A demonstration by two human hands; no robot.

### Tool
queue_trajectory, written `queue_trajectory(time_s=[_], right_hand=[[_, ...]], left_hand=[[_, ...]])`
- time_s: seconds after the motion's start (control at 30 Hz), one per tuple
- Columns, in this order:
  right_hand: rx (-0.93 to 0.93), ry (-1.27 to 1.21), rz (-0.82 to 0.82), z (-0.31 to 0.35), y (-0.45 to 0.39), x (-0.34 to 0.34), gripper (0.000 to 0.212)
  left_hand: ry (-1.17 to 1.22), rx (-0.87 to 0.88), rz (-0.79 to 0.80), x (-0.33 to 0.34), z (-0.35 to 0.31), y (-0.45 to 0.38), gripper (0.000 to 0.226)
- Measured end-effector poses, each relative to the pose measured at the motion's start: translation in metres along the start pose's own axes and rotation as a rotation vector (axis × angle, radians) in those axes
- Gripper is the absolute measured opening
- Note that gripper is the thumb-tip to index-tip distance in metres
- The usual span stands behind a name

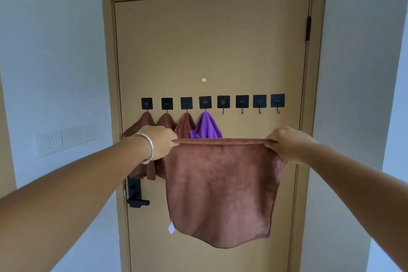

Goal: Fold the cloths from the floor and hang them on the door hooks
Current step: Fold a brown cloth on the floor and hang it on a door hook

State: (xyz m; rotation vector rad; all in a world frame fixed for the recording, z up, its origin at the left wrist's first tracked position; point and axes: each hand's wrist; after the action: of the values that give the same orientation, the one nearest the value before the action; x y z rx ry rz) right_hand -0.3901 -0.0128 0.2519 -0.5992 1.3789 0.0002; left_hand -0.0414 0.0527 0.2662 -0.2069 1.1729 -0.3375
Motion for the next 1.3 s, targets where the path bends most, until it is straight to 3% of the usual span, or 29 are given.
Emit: queue_trajectory(time_s=[0.17, 0.4, 0.6, 0.7, 0.77, 0.87, 0.97, 1.0, 1.17, 1.3], right_hand=[[0.017, -0.019, -0.007, -0.020, -0.048, 0.022, 0.031], [0.054, 0.021, -0.068, -0.038, -0.135, 0.032, 0.022], [0.041, 0.062, -0.166, -0.043, -0.220, 0.037, 0.015], [0.006, 0.039, -0.172, -0.042, -0.252, 0.049, 0.013], [-0.030, 0.024, -0.176, -0.041, -0.270, 0.059, 0.027], [-0.076, 0.104, -0.198, -0.040, -0.290, 0.075, 0.035], [-0.154, 0.201, -0.199, -0.045, -0.304, 0.084, 0.035], [-0.192, 0.222, -0.198, -0.048, -0.309, 0.086, 0.034], [-0.310, 0.308, -0.237, -0.062, -0.345, 0.095, 0.041], [-0.211, 0.385, -0.232, -0.060, -0.370, 0.107, 0.042]], left_hand=[[0.021, 0.031, -0.002, 0.024, 0.004, -0.061, 0.037], [0.180, 0.090, -0.296, 0.063, 0.019, -0.167, 0.028], [0.276, 0.188, -0.447, 0.091, 0.034, -0.248, 0.069], [0.109, 0.232, -0.468, 0.103, 0.034, -0.275, 0.069], [0.010, 0.288, -0.456, 0.112, 0.031, -0.293, 0.057], [0.091, 0.306, -0.350, 0.118, 0.027, -0.312, 0.048], [-0.017, 0.402, -0.293, 0.123, 0.022, -0.333, 0.033], [-0.043, 0.357, -0.276, 0.122, 0.021, -0.337, 0.028], [-0.132, 0.265, -0.378, 0.131, 0.020, -0.367, 0.063], [-0.014, 0.159, -0.405, 0.128, 0.009, -0.390, 0.058]])
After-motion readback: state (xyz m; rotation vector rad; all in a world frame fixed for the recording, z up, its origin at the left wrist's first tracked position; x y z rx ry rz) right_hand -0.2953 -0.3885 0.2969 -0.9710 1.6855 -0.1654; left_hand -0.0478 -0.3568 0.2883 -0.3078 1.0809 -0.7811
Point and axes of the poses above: each hand's wrist, its own y-axis away from the middle knuckle, its own x-axis out of the palm, z = x × y, and after that the axes turned 6 degrees about -y, right-handed
